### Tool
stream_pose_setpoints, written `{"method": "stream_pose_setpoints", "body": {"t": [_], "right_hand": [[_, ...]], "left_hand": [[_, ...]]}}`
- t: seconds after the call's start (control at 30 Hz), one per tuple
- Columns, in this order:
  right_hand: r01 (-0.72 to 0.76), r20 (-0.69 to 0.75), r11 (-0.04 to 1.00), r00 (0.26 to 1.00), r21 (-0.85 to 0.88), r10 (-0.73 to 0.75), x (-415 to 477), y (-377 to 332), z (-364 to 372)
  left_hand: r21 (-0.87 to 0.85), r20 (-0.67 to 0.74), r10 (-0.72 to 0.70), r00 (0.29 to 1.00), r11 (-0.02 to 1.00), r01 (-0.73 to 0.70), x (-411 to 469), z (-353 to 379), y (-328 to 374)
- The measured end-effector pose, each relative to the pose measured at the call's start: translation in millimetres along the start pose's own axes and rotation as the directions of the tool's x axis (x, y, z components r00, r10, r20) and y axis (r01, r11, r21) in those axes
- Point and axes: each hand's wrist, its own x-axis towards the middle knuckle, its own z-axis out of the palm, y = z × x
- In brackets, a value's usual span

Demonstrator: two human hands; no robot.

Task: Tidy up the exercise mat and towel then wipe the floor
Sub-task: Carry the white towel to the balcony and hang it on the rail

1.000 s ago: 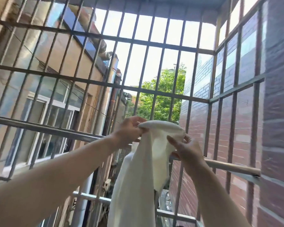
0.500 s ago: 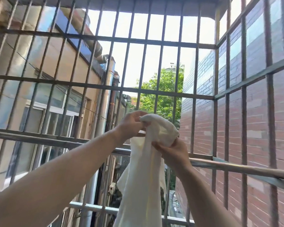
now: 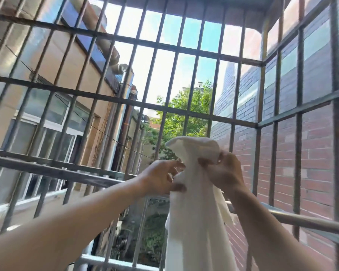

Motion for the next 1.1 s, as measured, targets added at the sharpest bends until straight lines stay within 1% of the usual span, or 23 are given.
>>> {"method": "stream_pose_setpoints", "body": {"t": [0.07,0.17,0.23,0.27,0.3,0.33,0.37,0.4,0.43,0.47,0.5,0.53,0.6,0.7,0.83,0.87,0.93,1.0,1.1], "right_hand": [[-0.007,-0.032,1.0,0.999,-0.014,0.006,8,6,-5],[-0.04,-0.056,0.999,0.998,-0.022,0.039,28,12,-14],[-0.071,-0.099,0.997,0.993,-0.034,0.067,42,14,-14],[-0.091,-0.107,0.995,0.991,-0.043,0.086,47,16,-11],[-0.116,-0.084,0.992,0.99,-0.058,0.111,50,18,-5],[-0.138,-0.004,0.987,0.99,-0.076,0.139,51,21,2],[-0.169,0.137,0.983,0.975,-0.071,0.177,50,27,12],[-0.218,0.302,0.974,0.926,-0.061,0.226,47,34,21],[-0.247,0.44,0.967,0.862,-0.068,0.251,42,39,28],[-0.224,0.537,0.969,0.808,-0.099,0.242,35,40,31],[-0.171,0.596,0.977,0.774,-0.13,0.215,28,39,30],[-0.117,0.627,0.983,0.758,-0.14,0.18,22,36,27],[-0.035,0.648,0.994,0.756,-0.102,0.093,12,31,17],[0.043,0.659,0.997,0.752,-0.07,0.014,-4,19,5],[0.133,0.614,0.987,0.787,-0.085,-0.053,-21,21,-6],[0.163,0.601,0.982,0.796,-0.097,-0.073,-25,23,-8],[0.221,0.572,0.967,0.813,-0.126,-0.111,-32,29,-8],[0.279,0.526,0.946,0.836,-0.164,-0.156,-38,29,-6],[0.321,0.445,0.925,0.872,-0.203,-0.205,-41,28,-3]], "left_hand": [[-0.106,-0.066,0.044,0.997,0.993,-0.051,4,-5,1],[-0.177,-0.209,0.013,0.978,0.983,-0.051,13,-21,0],[-0.131,-0.318,-0.018,0.948,0.991,-0.025,21,-32,-5],[-0.061,-0.358,-0.035,0.933,0.998,0.014,24,-37,-9],[0.028,-0.376,-0.065,0.924,0.996,0.082,26,-42,-16],[0.119,-0.361,-0.118,0.925,0.978,0.171,25,-46,-24],[0.187,-0.303,-0.193,0.933,0.948,0.257,23,-49,-33],[0.242,-0.204,-0.28,0.938,0.914,0.326,19,-50,-40],[0.298,-0.087,-0.354,0.931,0.883,0.363,13,-49,-46],[0.346,0.01,-0.399,0.917,0.862,0.371,8,-48,-50],[0.366,0.057,-0.409,0.911,0.857,0.362,3,-47,-52],[0.357,0.059,-0.389,0.919,0.868,0.345,-1,-47,-52],[0.334,0.037,-0.318,0.947,0.897,0.289,-6,-50,-50],[0.279,0.093,-0.251,0.963,0.935,0.217,-17,-55,-42],[0.202,0.078,-0.136,0.988,0.972,0.118,-35,-51,-24],[0.217,0.079,-0.104,0.991,0.972,0.085,-40,-48,-21],[0.308,0.086,-0.049,0.995,0.951,0.02,-47,-41,-17],[0.37,0.058,-0.006,0.998,0.929,-0.016,-50,-34,-19],[0.363,0.002,0.027,1.0,0.931,-0.026,-48,-29,-20]]}}
